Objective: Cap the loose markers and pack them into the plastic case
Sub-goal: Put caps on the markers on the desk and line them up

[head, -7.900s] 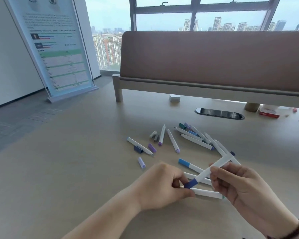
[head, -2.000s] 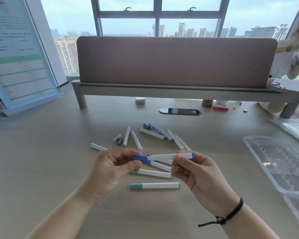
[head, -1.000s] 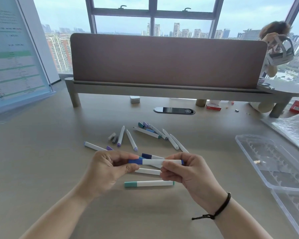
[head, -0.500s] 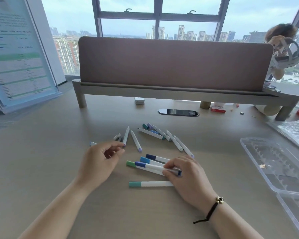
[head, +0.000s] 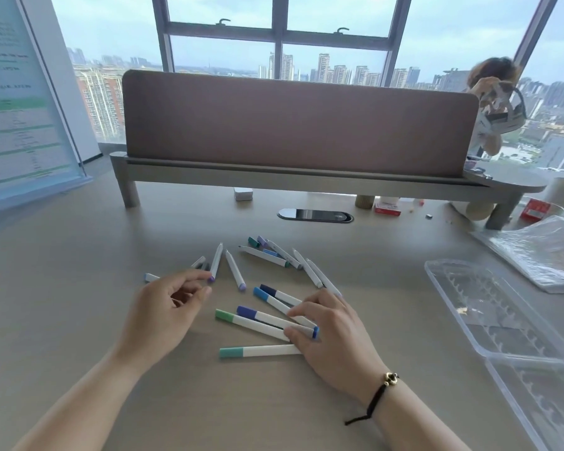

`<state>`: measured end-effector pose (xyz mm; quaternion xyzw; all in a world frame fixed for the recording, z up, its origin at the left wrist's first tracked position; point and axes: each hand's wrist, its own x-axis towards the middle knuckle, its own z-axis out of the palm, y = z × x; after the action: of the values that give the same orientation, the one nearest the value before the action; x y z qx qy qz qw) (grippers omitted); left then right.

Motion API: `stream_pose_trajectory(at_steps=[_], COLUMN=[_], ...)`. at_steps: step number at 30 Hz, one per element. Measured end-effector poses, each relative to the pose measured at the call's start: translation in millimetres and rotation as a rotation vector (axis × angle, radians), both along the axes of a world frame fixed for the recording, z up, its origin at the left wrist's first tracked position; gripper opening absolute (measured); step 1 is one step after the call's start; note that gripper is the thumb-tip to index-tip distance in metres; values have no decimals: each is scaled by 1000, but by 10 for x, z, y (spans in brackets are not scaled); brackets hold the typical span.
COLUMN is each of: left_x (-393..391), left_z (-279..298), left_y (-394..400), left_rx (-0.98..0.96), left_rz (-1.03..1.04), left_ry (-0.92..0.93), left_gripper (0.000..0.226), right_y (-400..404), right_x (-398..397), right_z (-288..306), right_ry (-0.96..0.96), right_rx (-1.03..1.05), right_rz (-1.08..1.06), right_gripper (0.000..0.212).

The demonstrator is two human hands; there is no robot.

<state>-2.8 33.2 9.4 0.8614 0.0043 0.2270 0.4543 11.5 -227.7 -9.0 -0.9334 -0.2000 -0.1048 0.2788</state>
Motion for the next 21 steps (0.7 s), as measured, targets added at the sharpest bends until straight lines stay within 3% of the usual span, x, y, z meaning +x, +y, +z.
stream_pose_trajectory(at_steps=[7, 16, 21], left_x=[31, 40, 68], left_z=[-23, 64, 59], left_y=[79, 219, 282], left_rx=[-48, -105, -121], left_rz=[37, 188, 241], left_ry=[18, -7, -13], left_gripper=[23, 26, 20], right_y=[145, 294, 394], right_x=[45, -247, -290], right_z=[100, -84, -75], right_ry=[143, -3, -130], right_rx=[-140, -150, -150], right_rz=[42, 313, 345], right_gripper=[54, 35, 22])
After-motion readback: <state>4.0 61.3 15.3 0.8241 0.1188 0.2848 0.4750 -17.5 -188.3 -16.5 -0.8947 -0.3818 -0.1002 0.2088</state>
